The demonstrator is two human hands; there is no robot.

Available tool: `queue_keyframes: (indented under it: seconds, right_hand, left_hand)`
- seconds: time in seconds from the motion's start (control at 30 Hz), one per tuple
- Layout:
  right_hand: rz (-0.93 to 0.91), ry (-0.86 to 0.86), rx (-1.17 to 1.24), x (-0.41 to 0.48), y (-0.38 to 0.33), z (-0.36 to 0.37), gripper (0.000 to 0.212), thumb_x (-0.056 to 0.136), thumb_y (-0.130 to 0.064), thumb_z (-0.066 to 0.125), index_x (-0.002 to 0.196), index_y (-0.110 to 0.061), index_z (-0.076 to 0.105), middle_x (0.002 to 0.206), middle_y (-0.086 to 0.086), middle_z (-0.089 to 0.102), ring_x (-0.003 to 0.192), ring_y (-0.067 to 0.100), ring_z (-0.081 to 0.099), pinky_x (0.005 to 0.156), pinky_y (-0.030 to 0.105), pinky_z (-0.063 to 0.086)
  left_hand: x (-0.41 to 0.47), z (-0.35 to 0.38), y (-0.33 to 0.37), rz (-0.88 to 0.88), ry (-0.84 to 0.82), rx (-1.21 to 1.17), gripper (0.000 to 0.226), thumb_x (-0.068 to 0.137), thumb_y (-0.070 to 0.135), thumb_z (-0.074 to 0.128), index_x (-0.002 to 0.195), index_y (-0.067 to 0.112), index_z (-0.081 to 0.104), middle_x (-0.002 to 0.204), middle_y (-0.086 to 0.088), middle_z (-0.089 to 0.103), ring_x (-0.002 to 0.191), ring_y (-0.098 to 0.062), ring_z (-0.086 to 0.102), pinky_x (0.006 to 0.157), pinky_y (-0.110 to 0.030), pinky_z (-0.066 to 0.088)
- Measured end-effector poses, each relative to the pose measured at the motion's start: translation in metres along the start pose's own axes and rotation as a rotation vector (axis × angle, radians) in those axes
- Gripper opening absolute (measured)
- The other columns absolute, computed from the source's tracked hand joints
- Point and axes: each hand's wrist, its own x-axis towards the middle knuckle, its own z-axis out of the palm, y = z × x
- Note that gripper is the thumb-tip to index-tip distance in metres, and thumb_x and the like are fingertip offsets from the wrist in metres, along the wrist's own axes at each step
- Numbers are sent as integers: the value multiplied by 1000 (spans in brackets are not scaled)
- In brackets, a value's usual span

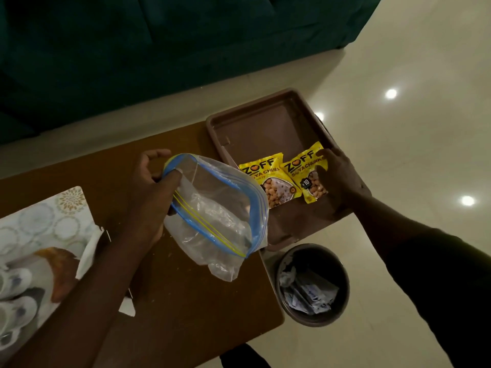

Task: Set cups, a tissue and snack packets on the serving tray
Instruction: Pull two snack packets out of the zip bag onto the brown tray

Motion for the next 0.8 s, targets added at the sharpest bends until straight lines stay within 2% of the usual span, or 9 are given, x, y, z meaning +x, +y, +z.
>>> queue_keyframes:
  seconds: [0.1,0.2,0.27,0.4,0.47,0.57,0.6,0.7,0.8]
  right_hand:
    - [-29,163,164,-4,-16,-15,33,87,-7,56,120,-9,61,125,18,60,106,38,61,84,42,52]
    - [-22,286,363,-20,-46,-29,28,83,-5,59,109,-9,66,108,12,68,94,27,66,73,13,46]
    - [-27,259,534,-43,-74,-32,25,84,-16,67,108,-10,67,105,7,70,97,20,67,76,8,46]
    - [44,-112,1068,-112,-128,-31,68,71,-61,70,125,-20,58,122,4,66,114,21,63,94,47,53]
    - [-39,-351,1285,-139,-152,-28,102,59,-73,70,140,-19,41,131,-4,62,123,15,58,96,41,52]
    - [-170,-533,1309,-163,-182,-17,115,51,-66,80,145,-22,29,136,-13,55,123,4,55,92,29,52]
    - [-206,-536,1186,-169,-192,-16,108,49,-59,85,140,-24,38,128,-18,59,116,-2,58,88,23,53]
    - [-231,-217,719,-184,-214,3,41,62,-37,88,90,-38,58,73,-40,64,73,-23,59,60,-6,39]
    - [-9,60,744,-184,-231,17,11,89,-22,65,96,-20,57,76,-18,64,78,1,68,63,2,45]
  left_hand:
    - [-2,-1,-1,-21,5,-32,35,86,12,60,95,45,55,73,4,63,55,-13,56,50,-29,44]
    - [-3,-4,0,-49,16,-109,33,86,9,58,97,41,56,76,7,63,59,-13,56,52,-29,43]
    - [-4,-8,2,-99,31,-187,32,86,7,56,96,36,56,76,9,63,62,-12,57,52,-27,45]
    - [-2,-24,7,-223,83,-321,25,87,6,53,89,30,55,77,5,59,63,-11,56,48,-21,46]
    - [1,-34,7,-275,105,-393,20,89,7,53,86,27,53,76,2,57,63,-12,55,46,-19,45]
    - [3,-50,5,-339,121,-492,20,91,6,52,82,24,50,71,0,54,56,-10,55,40,-16,45]
    - [3,-54,4,-362,123,-534,18,91,5,51,83,22,50,69,-1,52,50,-8,56,39,-16,44]
    - [-6,-62,5,-427,78,-664,9,91,4,51,91,12,53,64,-5,52,37,-7,56,36,-16,42]
    - [-17,-73,7,-350,-52,-765,8,91,11,59,97,11,54,83,-10,63,63,-15,70,57,-27,59]
